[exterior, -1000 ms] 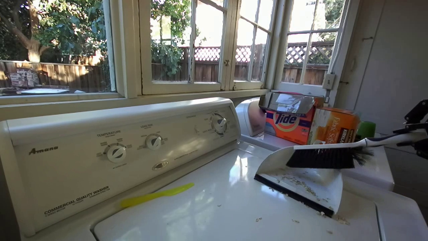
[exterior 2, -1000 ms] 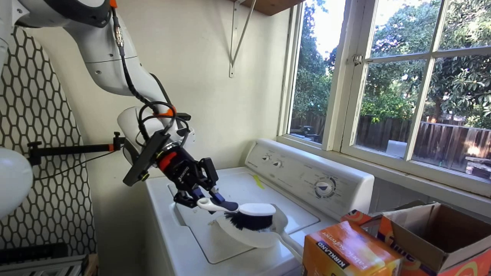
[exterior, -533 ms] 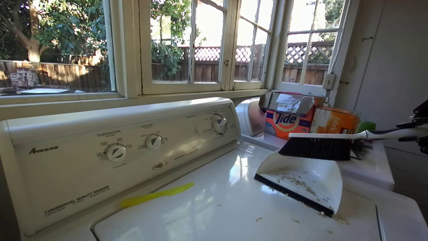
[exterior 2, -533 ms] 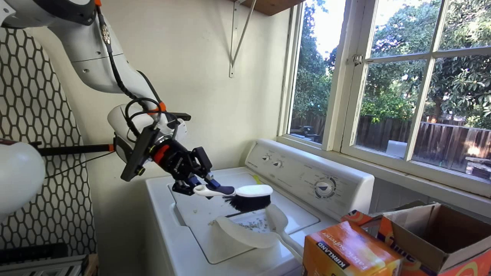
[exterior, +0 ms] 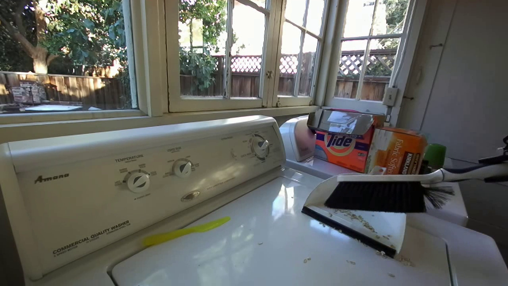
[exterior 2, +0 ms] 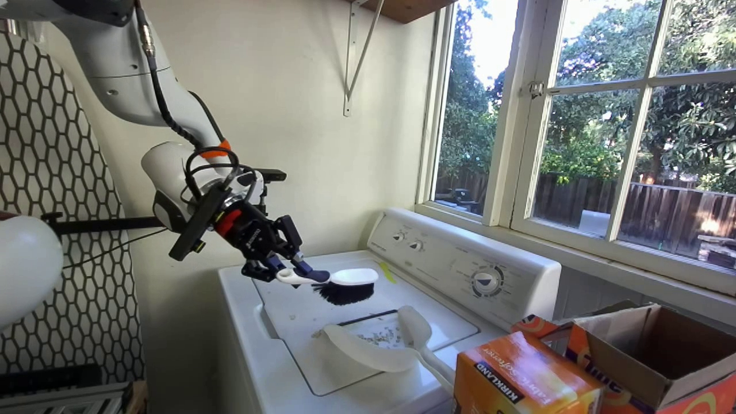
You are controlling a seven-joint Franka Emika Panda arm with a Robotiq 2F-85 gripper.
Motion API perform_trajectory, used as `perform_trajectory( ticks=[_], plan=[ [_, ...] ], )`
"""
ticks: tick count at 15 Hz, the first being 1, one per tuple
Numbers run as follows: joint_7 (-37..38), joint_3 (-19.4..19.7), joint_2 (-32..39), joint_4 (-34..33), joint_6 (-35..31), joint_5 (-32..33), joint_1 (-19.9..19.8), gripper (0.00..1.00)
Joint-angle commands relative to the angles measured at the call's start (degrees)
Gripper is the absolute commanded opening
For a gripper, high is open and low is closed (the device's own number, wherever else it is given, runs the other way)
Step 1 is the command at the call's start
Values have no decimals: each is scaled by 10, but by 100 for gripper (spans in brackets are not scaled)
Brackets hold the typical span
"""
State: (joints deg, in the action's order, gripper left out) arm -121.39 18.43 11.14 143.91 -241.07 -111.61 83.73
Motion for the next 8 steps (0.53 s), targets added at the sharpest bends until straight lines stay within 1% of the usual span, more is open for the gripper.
perform_trajectory(
  ticks=[1,4,8],
  plan=[
    [-52,-135,-45,1,25,-22,-124,7],
    [-93,-217,-51,-5,42,-44,-204,7],
    [-159,-296,-50,-15,71,-65,-286,7]
  ],
)
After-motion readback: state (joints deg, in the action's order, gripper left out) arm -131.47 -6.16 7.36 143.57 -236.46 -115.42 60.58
